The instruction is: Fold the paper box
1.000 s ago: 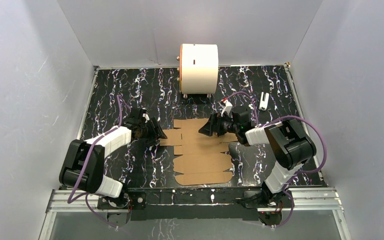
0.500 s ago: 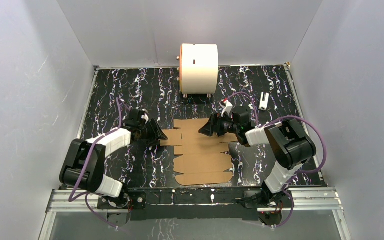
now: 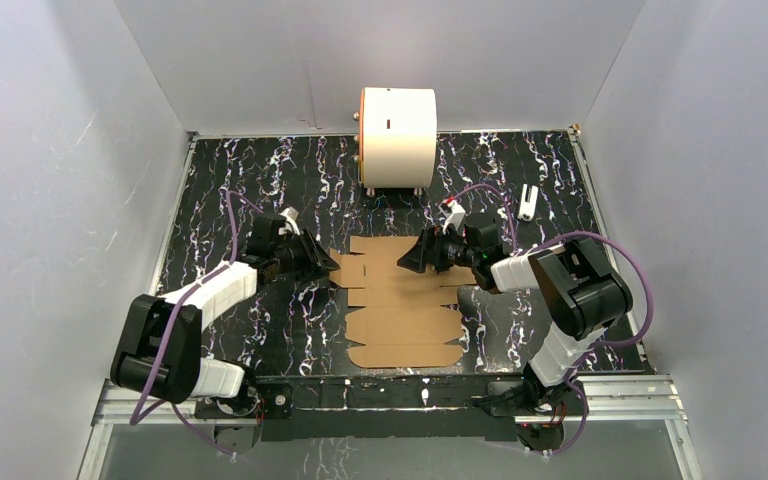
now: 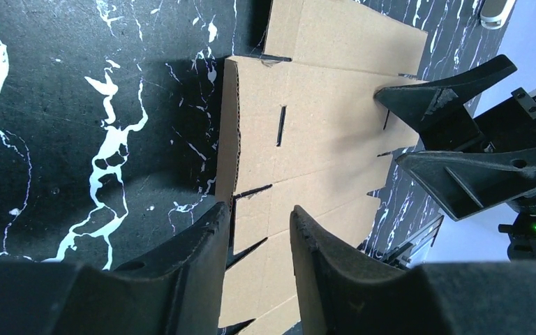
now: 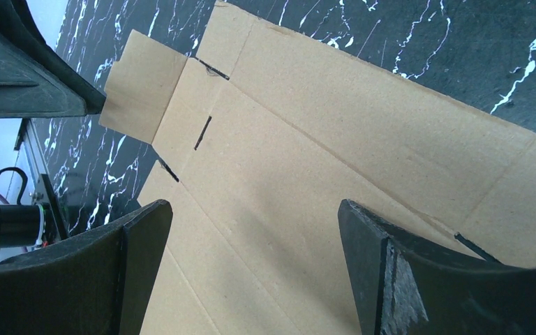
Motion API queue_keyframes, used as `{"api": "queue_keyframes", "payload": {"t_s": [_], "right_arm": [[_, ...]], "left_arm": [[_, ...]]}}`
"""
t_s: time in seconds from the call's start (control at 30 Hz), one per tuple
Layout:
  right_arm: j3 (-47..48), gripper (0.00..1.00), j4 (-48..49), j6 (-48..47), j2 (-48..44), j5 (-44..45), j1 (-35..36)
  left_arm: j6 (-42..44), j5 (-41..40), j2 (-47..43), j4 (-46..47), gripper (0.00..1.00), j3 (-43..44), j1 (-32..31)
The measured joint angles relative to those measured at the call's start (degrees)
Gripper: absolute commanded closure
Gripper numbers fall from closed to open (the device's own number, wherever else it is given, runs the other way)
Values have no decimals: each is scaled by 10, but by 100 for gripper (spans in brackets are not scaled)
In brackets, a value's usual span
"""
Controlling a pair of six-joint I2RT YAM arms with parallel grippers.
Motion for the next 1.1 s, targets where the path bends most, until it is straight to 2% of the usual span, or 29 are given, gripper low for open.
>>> {"api": "queue_keyframes", "payload": {"t_s": [0.13, 0.37, 0.5, 0.63, 1.1], "right_arm": [[0, 1, 0, 0, 0, 0, 0], [0, 1, 0, 1, 0, 0, 1], [0, 1, 1, 1, 0, 0, 2], [0, 1, 5, 1, 3, -1, 3], [0, 1, 16, 2, 8, 3, 9]], "left_arm": [[0, 1, 6, 4, 67, 0, 0], [9, -27, 22, -5, 77, 0, -6], [24, -66, 30, -37, 90, 11, -24], [42, -122, 37, -71, 100, 39, -55], [85, -353, 120, -209, 100, 183, -193]]}}
